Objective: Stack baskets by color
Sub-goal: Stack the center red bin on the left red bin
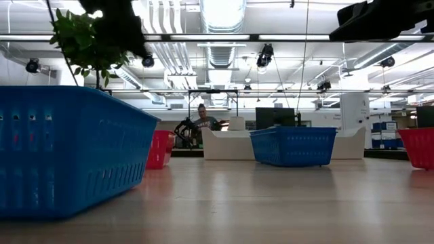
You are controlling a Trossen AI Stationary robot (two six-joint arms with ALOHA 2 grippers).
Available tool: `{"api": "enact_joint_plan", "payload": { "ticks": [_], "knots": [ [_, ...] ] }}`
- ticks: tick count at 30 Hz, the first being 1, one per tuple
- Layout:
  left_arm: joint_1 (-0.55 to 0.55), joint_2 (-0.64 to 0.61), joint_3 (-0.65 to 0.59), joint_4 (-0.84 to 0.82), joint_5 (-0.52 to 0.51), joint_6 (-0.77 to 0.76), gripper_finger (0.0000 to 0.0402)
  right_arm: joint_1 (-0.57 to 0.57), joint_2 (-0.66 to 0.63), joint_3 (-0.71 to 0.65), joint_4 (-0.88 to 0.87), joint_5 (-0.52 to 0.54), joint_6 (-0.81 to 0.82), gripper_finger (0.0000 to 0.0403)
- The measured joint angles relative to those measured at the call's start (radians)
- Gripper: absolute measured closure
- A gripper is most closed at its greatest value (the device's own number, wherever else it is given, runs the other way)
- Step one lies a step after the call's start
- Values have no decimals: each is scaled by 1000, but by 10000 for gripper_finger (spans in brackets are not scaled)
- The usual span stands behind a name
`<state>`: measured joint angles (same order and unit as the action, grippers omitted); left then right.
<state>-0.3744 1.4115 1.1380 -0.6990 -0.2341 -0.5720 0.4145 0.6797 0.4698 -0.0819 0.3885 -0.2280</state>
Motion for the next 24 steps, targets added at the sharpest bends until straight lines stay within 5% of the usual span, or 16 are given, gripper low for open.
{"api": "enact_joint_plan", "payload": {
  "ticks": [6, 24],
  "knots": [
    [5, 151, 145, -358, 15, 30, 217, 0, -5, 0, -4, 0, -16, 392],
    [103, 281, 99, -327, -2, 164, 217, 0, -5, 0, -19, 0, -19, 392]
  ]
}}
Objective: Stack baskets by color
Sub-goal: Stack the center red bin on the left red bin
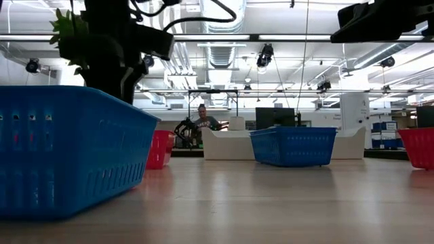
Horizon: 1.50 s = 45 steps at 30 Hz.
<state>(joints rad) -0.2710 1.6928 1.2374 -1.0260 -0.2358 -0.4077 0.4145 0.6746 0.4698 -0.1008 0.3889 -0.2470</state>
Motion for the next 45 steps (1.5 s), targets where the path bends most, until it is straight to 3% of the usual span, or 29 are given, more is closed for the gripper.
{"api": "enact_joint_plan", "payload": {
  "ticks": [11, 19, 23, 28, 36, 45],
  "knots": [
    [10, 0, -26, 92, 3, 0, 217, 0, 0, 0, -25, 0, 0, 392],
    [10, 0, -128, 280, 1, -5, 217, 0, 0, 0, -27, 0, 0, 392],
    [16, 0, -154, 293, -2, -5, 223, 0, 0, 0, -27, 1, 0, 392],
    [17, 0, -158, 309, -4, -4, 269, 0, 0, 0, -26, 4, -1, 392],
    [17, 0, -157, 311, 1, -5, 388, 0, 0, 0, -25, 5, -8, 392],
    [17, -7, -135, 299, 4, -68, 400, 0, 0, 0, -24, 5, -14, 392]
  ]
}}
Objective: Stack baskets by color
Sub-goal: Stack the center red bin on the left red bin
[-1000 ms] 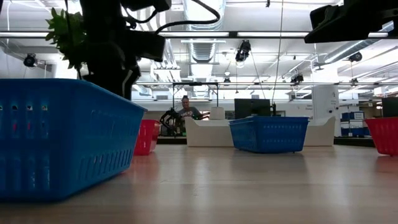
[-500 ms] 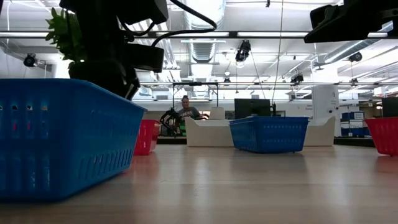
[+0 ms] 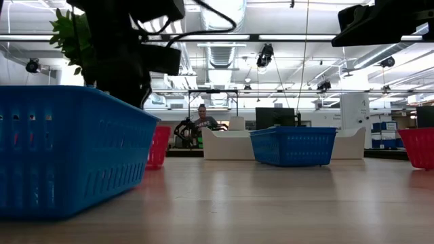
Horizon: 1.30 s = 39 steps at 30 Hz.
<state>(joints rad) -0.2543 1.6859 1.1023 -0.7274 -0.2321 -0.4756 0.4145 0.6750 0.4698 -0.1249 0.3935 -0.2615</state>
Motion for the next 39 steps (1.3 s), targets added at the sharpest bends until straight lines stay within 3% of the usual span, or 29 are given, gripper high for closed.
{"api": "enact_joint_plan", "payload": {
  "ticks": [9, 16, 23, 27, 39],
  "knots": [
    [-1, -36, 184, -197, -5, -229, 401, 0, 0, 0, -2, 0, 0, 392],
    [-1, -39, 366, -473, -38, -606, 401, 0, 0, 0, -20, 0, 5, 392],
    [-10, -38, 502, -775, 109, -960, 401, 0, 0, 0, -37, 0, 0, 392],
    [-18, -39, 511, -843, 162, -1001, 401, -1, 0, 0, -42, 0, -20, 392],
    [-39, -73, 419, -843, 167, -1052, 402, -1, -9, 0, -43, 0, -69, 392]
  ]
}}
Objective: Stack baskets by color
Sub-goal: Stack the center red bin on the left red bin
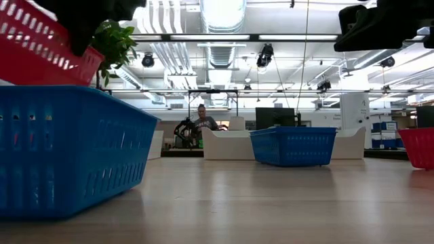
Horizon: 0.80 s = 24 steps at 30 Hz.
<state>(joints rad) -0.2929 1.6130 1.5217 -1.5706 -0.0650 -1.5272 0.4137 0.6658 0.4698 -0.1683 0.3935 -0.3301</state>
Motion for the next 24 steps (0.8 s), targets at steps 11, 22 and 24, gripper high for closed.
{"api": "enact_joint_plan", "payload": {
  "ticks": [11, 22, 24],
  "knots": [
    [-50, -151, -251, -1, -13, -90, 402, 0, -10, 0, -8, 0, -3, 392],
    [-51, -203, -408, 7, -12, -136, 402, 0, -11, 0, -7, 0, -7, 392],
    [-51, -195, -431, 18, 0, -137, 402, 0, -11, 0, -7, 0, -11, 392]
  ]
}}
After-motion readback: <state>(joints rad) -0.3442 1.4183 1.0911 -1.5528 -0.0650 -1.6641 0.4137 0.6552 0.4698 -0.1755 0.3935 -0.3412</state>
